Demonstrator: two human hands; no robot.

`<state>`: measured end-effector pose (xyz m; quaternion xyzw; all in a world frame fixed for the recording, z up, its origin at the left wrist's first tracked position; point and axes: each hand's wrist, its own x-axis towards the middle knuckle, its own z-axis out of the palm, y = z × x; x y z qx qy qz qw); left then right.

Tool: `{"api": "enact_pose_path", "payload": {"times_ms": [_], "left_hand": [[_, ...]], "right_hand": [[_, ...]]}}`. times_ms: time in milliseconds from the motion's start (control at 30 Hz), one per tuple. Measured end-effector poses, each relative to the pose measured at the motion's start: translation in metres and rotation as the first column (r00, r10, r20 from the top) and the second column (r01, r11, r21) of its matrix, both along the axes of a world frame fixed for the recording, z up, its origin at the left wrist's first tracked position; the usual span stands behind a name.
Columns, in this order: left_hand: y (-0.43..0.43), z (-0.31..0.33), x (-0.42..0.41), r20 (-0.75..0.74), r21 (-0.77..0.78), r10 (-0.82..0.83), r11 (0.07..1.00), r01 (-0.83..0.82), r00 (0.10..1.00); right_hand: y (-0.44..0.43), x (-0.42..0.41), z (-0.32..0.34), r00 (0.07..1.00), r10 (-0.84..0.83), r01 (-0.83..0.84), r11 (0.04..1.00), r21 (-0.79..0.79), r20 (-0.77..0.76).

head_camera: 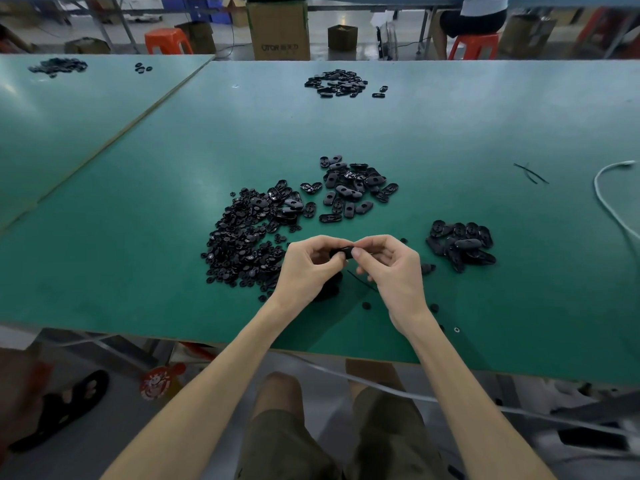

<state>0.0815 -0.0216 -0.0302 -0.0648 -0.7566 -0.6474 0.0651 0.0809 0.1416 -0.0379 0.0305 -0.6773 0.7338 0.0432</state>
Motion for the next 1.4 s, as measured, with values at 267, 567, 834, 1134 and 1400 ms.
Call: {"api": "enact_pose_path", "payload": {"times_ms": [267, 567, 834, 1134, 1400], "left_hand": [[-0.003, 0.000, -0.001, 0.017, 0.035, -0.050, 0.998, 0.049, 0.999], [-0.001, -0.001, -0.002, 0.003, -0.015, -0.019, 1.000, 0.019, 1.000], [0.019, 0.033, -0.026, -0.082, -0.144, -0.023, 0.990, 0.011, 0.996], [0.107, 0.065, -0.062, -0.011, -0.376, -0.304, 0.884, 0.278, 0.953], [0.097, 0.055, -0.069, -0.019, -0.467, -0.203, 0.868, 0.171, 0.979]], "right_hand": [[0.001, -0.002, -0.003, 0.999, -0.048, 0.048, 0.999, -0.006, 0.004], [0.002, -0.003, -0.004, 0.999, -0.033, 0.033, 0.999, 0.009, 0.011], [-0.002, -0.003, -0.002, 0.993, -0.112, 0.113, 0.994, -0.009, 0.033], [-0.003, -0.008, 0.004, 0.980, -0.130, 0.120, 0.990, 0.071, 0.152], [-0.002, -0.002, 0.004, 0.993, -0.104, 0.104, 0.995, 0.008, 0.057]]}}
